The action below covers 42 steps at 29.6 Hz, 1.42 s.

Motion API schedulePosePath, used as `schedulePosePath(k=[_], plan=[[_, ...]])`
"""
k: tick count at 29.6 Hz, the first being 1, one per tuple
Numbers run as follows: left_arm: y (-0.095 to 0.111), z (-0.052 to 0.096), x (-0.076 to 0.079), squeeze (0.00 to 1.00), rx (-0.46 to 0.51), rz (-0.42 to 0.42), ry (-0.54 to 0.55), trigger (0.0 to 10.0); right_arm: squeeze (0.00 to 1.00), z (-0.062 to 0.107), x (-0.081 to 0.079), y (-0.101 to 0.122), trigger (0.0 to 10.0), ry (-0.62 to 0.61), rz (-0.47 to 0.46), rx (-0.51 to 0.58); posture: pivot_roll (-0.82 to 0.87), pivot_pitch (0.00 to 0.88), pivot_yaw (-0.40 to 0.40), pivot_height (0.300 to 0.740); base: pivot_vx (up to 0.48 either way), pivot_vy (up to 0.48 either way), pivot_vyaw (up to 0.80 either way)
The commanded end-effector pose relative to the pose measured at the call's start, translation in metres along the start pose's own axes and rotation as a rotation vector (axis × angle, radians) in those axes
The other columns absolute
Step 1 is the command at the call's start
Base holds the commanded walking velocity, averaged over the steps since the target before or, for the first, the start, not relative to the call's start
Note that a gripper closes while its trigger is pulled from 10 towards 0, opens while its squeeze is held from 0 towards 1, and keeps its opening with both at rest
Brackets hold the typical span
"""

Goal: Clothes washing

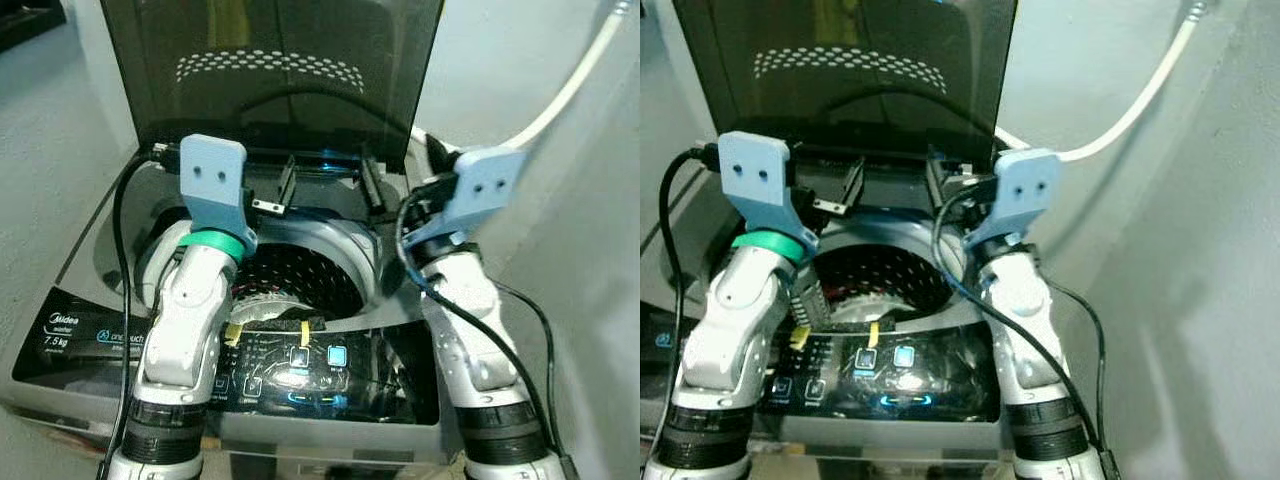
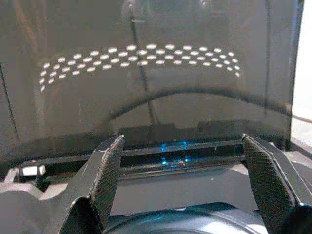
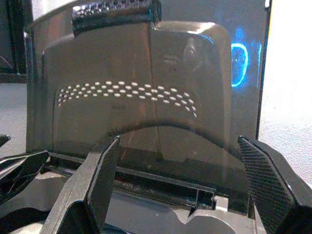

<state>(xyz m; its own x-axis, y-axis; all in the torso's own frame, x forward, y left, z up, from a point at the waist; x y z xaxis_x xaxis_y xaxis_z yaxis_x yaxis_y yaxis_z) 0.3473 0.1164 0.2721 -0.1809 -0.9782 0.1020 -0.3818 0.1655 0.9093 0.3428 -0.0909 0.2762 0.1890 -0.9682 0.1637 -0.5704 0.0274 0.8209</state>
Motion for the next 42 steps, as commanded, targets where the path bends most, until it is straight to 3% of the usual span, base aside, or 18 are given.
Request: schedulePosePath(k=[1, 14, 42], plan=[[-0.002, -0.001, -0.005, 0.0, -0.003, 0.007, 0.017, 10.0, 0.0, 0.0, 0.0, -0.001, 10.0, -0.001, 0.008, -0.004, 0.1, 0.0, 0.013, 0.74, 0.0, 0.0, 0.0], [-0.005, -0.004, -0.007, 0.0, 0.001, 0.01, 0.034, 10.0, 0.0, 0.001, -0.013, -0.008, 10.0, 0.003, -0.012, -0.027, 0.09, 0.0, 0.0, 0.74, -0.106, 0.0, 0.0], [-0.008, -0.01, -0.001, 0.0, 0.016, 0.007, 0.011, 10.0, 0.0, 0.001, -0.008, -0.012, 10.0, -0.004, 0.019, -0.029, 0.08, 0.0, 0.01, 0.74, -0.337, 0.0, 0.0]])
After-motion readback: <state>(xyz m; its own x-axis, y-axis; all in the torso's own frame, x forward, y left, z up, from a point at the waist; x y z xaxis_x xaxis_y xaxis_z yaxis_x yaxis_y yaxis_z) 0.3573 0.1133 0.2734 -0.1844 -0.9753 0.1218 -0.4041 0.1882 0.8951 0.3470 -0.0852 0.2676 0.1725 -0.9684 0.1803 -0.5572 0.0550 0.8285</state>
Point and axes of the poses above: a point about 5 cm out from each wrist's last joint towards the gripper, its own z axis pointing back from the gripper into the wrist, its own y axis along the axis of the wrist's last joint, x = y × z, the point moved 3 cm from there along -z, pointing out of the wrist towards the gripper, and after that the axes turned 9 degrees about z, right-handed, at the moved point
